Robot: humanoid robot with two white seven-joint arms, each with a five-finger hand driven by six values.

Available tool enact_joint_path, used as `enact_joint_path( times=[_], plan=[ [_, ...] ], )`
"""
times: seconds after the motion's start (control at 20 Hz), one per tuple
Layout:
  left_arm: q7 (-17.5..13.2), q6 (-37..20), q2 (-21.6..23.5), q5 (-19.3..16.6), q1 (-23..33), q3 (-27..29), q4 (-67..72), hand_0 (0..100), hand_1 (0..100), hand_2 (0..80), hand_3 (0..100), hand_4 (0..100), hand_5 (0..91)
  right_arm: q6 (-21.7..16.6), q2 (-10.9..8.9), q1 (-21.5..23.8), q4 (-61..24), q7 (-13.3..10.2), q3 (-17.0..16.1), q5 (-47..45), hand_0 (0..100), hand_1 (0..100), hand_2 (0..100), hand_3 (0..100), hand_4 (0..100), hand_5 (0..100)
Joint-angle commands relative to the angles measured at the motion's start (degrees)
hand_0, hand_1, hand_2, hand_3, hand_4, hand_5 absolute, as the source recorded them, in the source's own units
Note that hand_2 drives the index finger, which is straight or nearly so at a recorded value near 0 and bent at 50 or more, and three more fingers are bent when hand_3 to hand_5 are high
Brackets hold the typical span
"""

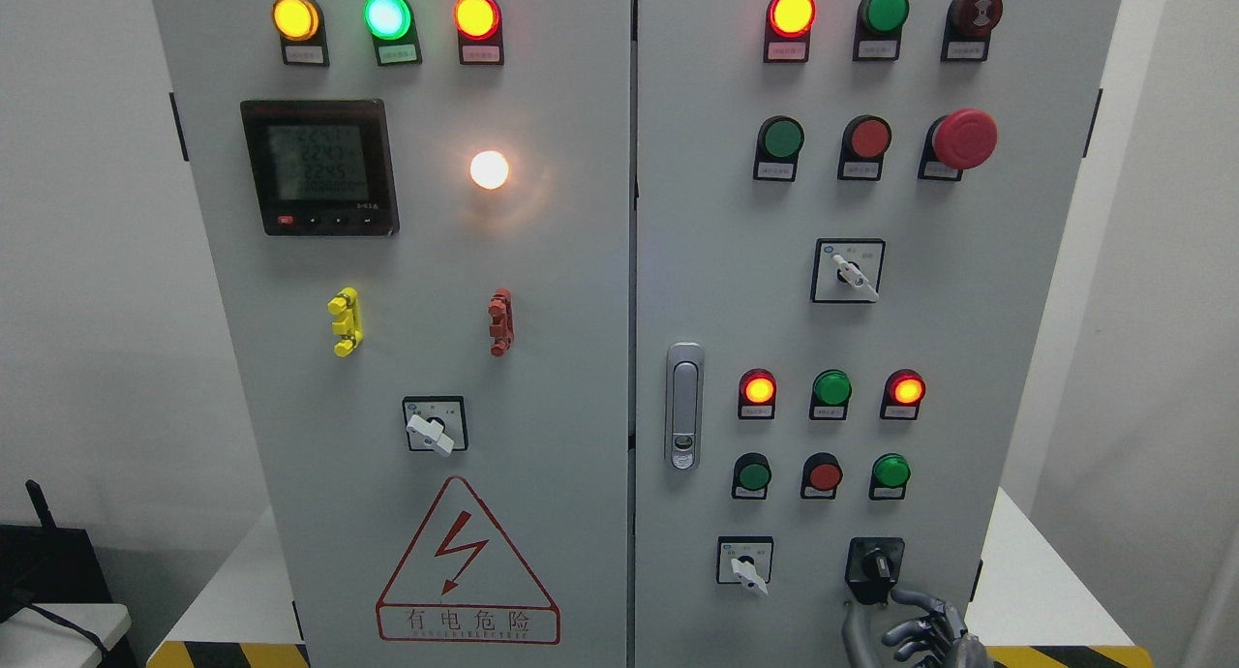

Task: Trip black knob to open circuit
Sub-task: 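Raise the right hand up toward the black rotary knob, then close the right hand fingers around the black rotary knob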

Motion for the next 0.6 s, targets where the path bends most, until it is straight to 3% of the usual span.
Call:
enact_joint_path(
  times=[0.0,0.55],
  plan=[
    [0.0,0.0,0.0,-1.9,-0.4,0.0,0.0,12,39,0.0,0,0,0.0,0.0,0.12,-0.7,1.4,0.1,-0.9,0.0,24,75,44,80,87,90],
    [0.0,0.0,0.0,-1.9,-0.4,0.0,0.0,12,39,0.0,0,0,0.0,0.1,0.12,-2.1,2.9,0.1,-1.4,0.0,26,75,45,81,87,90]
  ],
)
